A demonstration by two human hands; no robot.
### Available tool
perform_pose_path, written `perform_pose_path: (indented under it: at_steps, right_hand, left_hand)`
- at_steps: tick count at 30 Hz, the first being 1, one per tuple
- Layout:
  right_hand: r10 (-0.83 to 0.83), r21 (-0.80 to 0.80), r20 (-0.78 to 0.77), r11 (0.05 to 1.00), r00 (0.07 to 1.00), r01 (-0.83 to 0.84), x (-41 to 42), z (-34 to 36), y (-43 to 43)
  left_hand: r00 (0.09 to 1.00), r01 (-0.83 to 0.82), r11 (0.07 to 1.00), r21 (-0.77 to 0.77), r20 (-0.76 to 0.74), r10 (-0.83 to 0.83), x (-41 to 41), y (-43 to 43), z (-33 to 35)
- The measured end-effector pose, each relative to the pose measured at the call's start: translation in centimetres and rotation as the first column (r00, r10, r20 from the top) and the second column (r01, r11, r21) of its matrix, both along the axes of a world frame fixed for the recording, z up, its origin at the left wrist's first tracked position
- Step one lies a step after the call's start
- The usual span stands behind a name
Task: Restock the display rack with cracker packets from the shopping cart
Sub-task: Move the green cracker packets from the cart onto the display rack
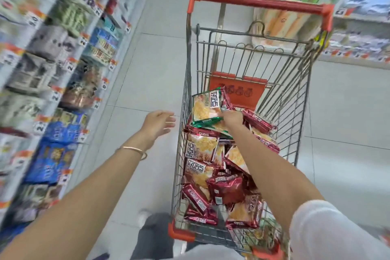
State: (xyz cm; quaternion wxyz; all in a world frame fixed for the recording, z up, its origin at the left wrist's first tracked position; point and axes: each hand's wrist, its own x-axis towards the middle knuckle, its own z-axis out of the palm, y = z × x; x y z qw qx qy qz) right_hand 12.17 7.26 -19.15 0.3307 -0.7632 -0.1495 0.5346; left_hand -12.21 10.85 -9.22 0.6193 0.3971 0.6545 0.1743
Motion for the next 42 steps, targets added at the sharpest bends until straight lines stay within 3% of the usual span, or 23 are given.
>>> perform_pose_path:
  at_steps: [4, 7, 10, 12, 15, 17, 18, 20, 24, 28, 32, 39, 42]
  right_hand:
    - [0.288, 0.195, 0.242, 0.921, 0.926, -0.337, 5.1, 5.1, -1.5]
    - [0.472, 0.252, 0.192, 0.824, 0.861, -0.508, 7.2, 9.8, -2.0]
    - [0.607, 0.262, 0.083, 0.752, 0.790, -0.605, 6.4, 11.6, -1.2]
    - [0.548, 0.265, 0.008, 0.805, 0.837, -0.530, 5.4, 10.4, -0.9]
    - [0.211, 0.113, 0.037, 0.970, 0.977, -0.214, 6.0, 4.8, -1.1]
    - [0.109, -0.150, 0.165, 0.985, 0.980, -0.084, 6.0, 1.5, -1.9]
    - [0.090, -0.248, 0.159, 0.968, 0.983, -0.049, 5.4, 0.5, -2.3]
    - [0.088, -0.307, 0.096, 0.950, 0.991, -0.055, 3.6, -0.6, -2.4]
    - [0.138, -0.301, 0.081, 0.948, 0.987, -0.108, 0.8, -1.2, -0.6]
    - [-0.051, -0.241, 0.020, 0.969, 0.999, 0.054, 0.6, -1.8, 0.0]
    - [-0.064, -0.132, -0.006, 0.989, 0.998, 0.062, 2.0, 0.4, -0.7]
    - [-0.074, 0.216, -0.424, 0.960, 0.902, 0.181, 3.9, 8.8, -6.1]
    - [-0.001, 0.308, -0.511, 0.933, 0.859, 0.184, 3.2, 12.3, -9.3]
  left_hand:
    - [0.997, 0.074, 0.995, 0.061, 0.031, -0.076, 1.0, 1.2, 0.5]
    - [0.965, 0.257, 0.965, 0.056, 0.041, -0.259, 2.7, 1.3, 1.0]
    - [0.908, 0.414, 0.909, -0.052, 0.092, -0.408, 4.8, 0.0, 1.2]
    - [0.938, 0.336, 0.937, -0.095, 0.121, -0.324, 5.3, -0.8, 0.6]
    - [0.987, 0.129, 0.984, -0.121, 0.110, -0.116, 3.5, -1.3, -0.8]
    - [0.996, 0.067, 0.990, -0.122, 0.072, -0.058, 1.2, -1.3, -1.6]
    - [0.997, 0.056, 0.990, -0.133, 0.067, -0.047, -0.1, -1.4, -1.7]
    - [0.996, 0.064, 0.986, -0.152, 0.076, -0.052, -2.3, -1.8, -1.3]
    - [0.993, 0.044, 0.987, -0.156, 0.118, -0.026, -5.0, -2.0, -1.5]
    - [0.995, 0.037, 0.990, -0.135, 0.094, -0.024, -5.4, -2.4, -1.9]
    - [0.998, 0.040, 0.985, -0.168, 0.045, -0.033, -4.5, -2.2, -1.1]
    - [0.976, 0.213, 0.964, -0.159, -0.016, -0.218, 0.1, -1.0, 1.0]
    - [0.954, 0.283, 0.951, -0.120, -0.068, -0.293, 1.7, -0.2, 1.0]
